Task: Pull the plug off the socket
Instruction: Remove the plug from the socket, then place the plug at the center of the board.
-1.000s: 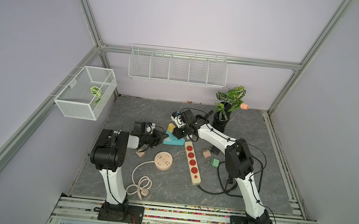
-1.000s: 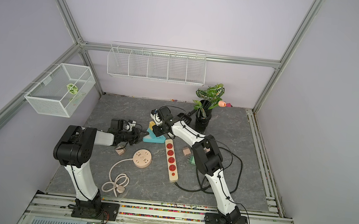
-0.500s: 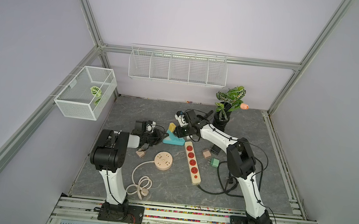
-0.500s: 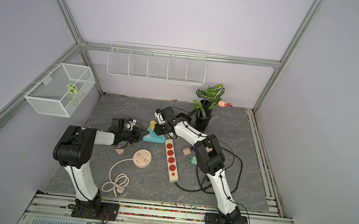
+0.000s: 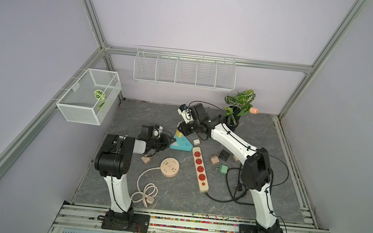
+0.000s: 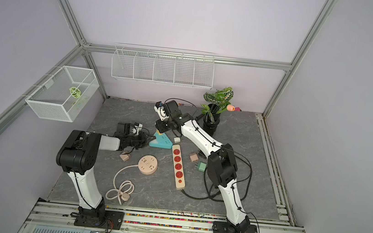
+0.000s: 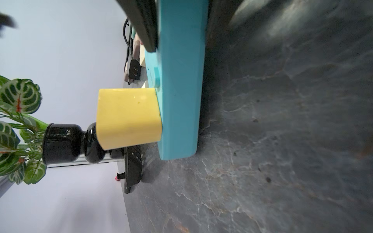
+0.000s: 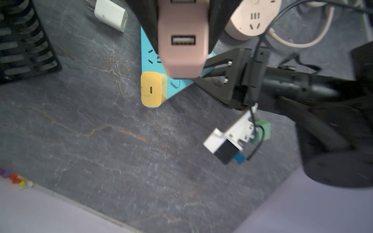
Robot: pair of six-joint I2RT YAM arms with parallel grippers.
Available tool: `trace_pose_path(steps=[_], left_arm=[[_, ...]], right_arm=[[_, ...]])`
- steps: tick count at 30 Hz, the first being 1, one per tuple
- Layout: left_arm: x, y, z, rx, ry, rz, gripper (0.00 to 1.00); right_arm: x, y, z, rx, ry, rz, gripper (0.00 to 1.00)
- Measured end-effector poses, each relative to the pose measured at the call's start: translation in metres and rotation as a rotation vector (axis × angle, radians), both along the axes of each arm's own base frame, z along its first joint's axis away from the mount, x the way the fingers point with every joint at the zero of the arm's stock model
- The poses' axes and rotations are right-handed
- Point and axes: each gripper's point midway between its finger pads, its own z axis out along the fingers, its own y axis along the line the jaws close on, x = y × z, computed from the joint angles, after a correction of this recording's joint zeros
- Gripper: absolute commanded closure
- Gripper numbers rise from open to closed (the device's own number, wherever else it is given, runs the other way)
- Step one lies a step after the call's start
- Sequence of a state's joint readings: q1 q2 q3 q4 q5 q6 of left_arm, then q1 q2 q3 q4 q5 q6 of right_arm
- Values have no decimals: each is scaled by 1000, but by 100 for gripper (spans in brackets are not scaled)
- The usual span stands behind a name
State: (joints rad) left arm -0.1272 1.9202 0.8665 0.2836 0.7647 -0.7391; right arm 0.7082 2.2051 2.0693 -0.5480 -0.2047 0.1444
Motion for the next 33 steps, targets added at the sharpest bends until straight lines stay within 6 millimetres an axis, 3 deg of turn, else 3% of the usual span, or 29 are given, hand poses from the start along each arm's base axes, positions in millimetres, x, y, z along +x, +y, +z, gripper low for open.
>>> trace_pose_path(steps=[3, 11, 15, 20, 24, 28, 33], left_arm=[[0, 0, 0, 0, -1, 0, 100], [0, 0, 1, 1, -3, 1, 100], [-1, -1, 1, 0, -2, 1, 100], [-1, -1, 2, 0, -3, 5, 100], [-1, -1, 2, 0, -3, 5, 100], [-1, -1, 2, -1, -3, 4, 100], [-1, -1, 2, -1, -3, 4, 100]], right_arm=[[8, -7, 7, 21, -3, -31, 100], [22, -38, -43, -55, 44, -198, 100], [34, -44, -49, -54, 41, -273, 99], [58, -44, -60, -20, 42, -351, 89], [71, -45, -89, -12, 85, -399, 81], [75, -45, -115, -11, 136, -430, 73], [75, -43, -129, 2, 176, -446, 61]])
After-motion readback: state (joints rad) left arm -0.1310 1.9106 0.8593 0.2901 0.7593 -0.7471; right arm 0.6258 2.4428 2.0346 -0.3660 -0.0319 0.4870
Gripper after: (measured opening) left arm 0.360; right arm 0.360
